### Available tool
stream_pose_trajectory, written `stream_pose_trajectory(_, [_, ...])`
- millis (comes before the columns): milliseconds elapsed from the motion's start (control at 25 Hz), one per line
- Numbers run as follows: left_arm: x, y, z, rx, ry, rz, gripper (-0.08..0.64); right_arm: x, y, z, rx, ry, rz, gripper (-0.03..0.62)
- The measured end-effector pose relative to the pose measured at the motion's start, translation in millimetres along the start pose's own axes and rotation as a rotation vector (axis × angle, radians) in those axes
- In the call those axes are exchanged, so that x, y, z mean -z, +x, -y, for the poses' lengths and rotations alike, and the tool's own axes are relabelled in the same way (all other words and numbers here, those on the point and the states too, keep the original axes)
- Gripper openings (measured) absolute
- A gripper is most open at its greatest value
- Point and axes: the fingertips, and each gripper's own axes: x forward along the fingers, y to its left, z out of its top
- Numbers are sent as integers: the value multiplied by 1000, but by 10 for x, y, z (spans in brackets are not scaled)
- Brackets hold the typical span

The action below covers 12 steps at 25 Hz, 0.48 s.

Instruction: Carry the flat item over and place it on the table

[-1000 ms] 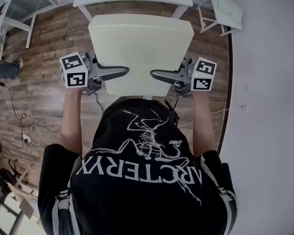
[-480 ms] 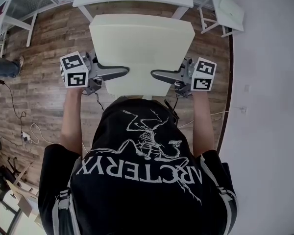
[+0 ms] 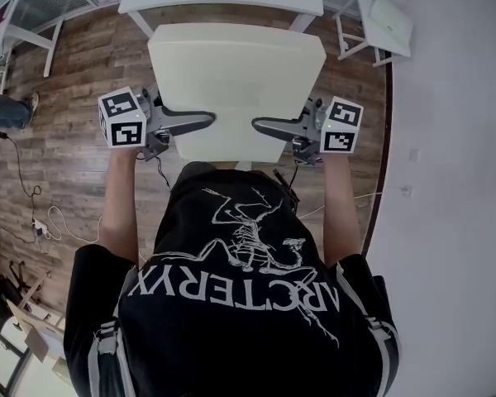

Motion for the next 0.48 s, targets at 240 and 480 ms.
stream_pose_trajectory(240, [-98, 143, -253, -25, -22, 16, 419, -103, -77, 310, -26, 16, -17, 290])
stream_pose_trajectory(480, [-336, 140, -773, -45, -31, 18, 419, -326, 57, 809, -41, 19, -19, 290])
